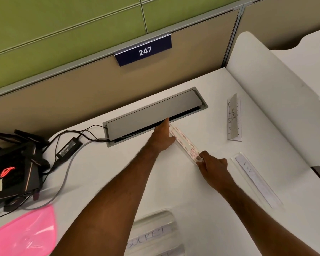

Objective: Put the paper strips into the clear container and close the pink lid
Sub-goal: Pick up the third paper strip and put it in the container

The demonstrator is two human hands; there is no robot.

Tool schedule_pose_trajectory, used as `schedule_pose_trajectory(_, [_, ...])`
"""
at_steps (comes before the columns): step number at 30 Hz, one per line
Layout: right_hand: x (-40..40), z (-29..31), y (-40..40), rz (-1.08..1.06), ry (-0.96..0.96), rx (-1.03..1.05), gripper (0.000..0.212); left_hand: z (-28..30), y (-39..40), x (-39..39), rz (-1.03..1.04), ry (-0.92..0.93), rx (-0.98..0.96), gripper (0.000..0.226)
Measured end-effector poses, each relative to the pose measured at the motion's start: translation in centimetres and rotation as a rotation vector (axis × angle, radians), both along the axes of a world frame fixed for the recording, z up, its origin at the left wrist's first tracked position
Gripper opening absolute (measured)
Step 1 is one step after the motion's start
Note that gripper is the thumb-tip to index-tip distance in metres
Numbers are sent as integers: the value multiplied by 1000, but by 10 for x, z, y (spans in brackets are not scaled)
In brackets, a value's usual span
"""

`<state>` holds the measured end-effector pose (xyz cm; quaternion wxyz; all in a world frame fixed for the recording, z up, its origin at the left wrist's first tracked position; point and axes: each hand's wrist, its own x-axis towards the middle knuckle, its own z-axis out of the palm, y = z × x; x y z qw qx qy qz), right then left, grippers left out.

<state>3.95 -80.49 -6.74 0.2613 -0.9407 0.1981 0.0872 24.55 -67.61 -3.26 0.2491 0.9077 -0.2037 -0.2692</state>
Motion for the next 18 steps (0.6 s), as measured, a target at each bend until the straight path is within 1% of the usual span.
schedule_pose_trajectory(7, [-4,13,3,-2,-23,26,17,11,12,-8,-11,-65,-28,86])
schedule_pose_trajectory(12, [-10,26,9,10,-82,16,26,28,25,-19,11,-95,-59,87])
schedule_pose_trajectory(18, [-20,44,19,20,-157,-15,32,51,47,-41,14,-137,-82,88])
